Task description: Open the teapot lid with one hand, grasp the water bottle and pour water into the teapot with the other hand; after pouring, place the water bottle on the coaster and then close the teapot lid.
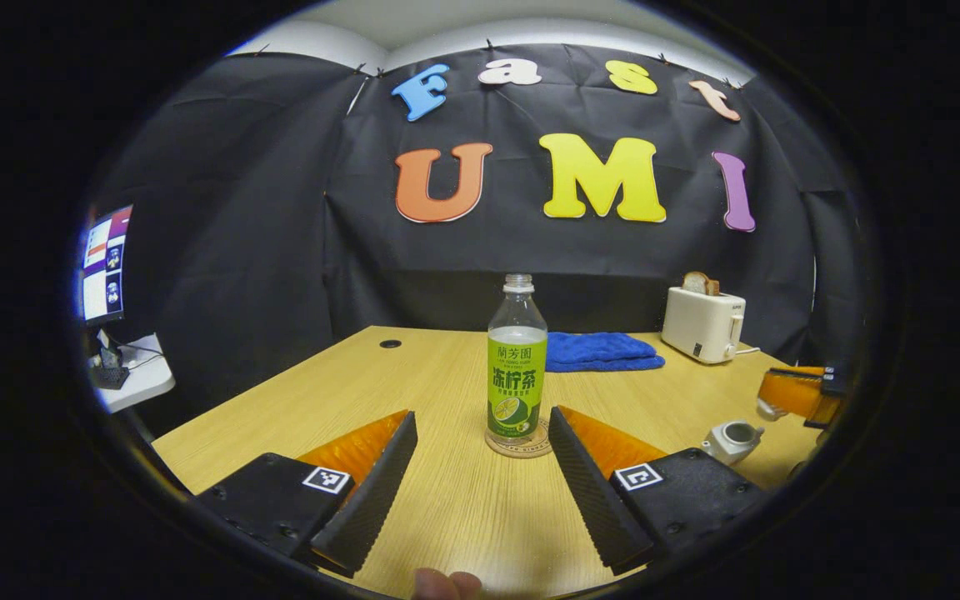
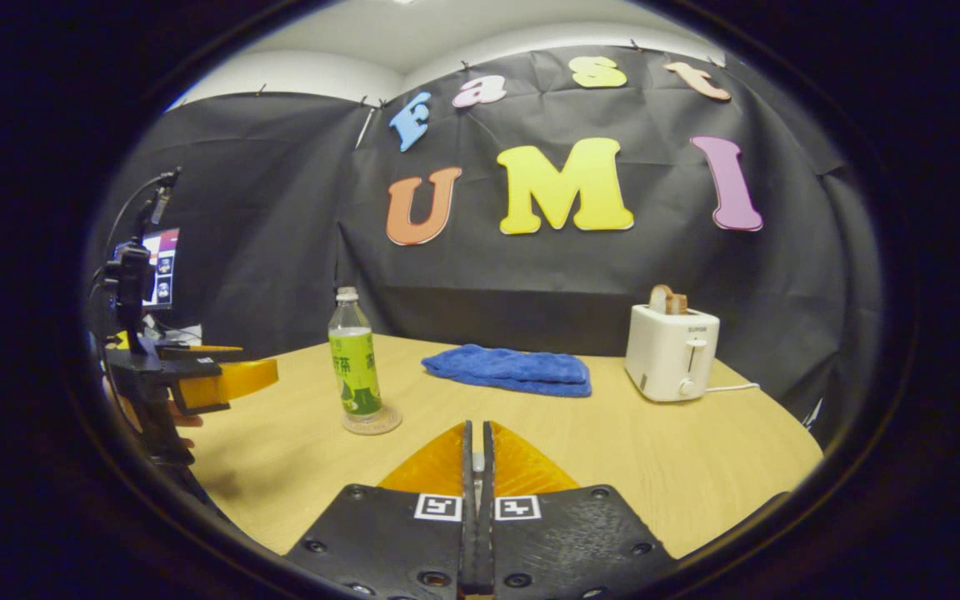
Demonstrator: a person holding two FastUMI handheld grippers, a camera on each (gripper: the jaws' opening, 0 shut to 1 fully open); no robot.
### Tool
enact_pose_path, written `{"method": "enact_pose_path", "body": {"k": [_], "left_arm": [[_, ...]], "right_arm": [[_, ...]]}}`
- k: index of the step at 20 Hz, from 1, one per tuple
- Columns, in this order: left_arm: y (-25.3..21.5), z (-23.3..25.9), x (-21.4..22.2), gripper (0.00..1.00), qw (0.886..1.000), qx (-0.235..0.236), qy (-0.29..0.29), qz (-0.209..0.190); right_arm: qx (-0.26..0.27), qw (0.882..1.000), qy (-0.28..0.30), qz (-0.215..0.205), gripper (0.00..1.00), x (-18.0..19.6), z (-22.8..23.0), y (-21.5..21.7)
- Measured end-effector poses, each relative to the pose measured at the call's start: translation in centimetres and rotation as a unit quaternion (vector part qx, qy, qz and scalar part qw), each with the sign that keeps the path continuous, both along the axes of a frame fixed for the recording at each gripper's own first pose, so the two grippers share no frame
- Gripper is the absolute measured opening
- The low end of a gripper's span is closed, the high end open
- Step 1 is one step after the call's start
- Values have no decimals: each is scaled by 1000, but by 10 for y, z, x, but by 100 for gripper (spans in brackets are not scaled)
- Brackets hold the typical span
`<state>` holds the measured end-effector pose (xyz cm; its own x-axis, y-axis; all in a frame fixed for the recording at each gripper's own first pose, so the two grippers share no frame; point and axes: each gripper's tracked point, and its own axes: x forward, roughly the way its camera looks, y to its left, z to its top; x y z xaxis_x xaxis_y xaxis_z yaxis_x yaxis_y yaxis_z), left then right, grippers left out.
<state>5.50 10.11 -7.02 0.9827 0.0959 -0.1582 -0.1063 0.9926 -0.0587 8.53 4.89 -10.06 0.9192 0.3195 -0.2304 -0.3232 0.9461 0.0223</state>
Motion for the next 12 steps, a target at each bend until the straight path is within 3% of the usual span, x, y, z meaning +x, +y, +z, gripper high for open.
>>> {"method": "enact_pose_path", "body": {"k": [5,12], "left_arm": [[7,14,-21,99,999,22,-25,19],[6,17,-23,99,999,30,-29,14]], "right_arm": [[-10,1000,10,2,0,11,-15,5],[-1,1000,25,-3,0,16,-31,4]]}}
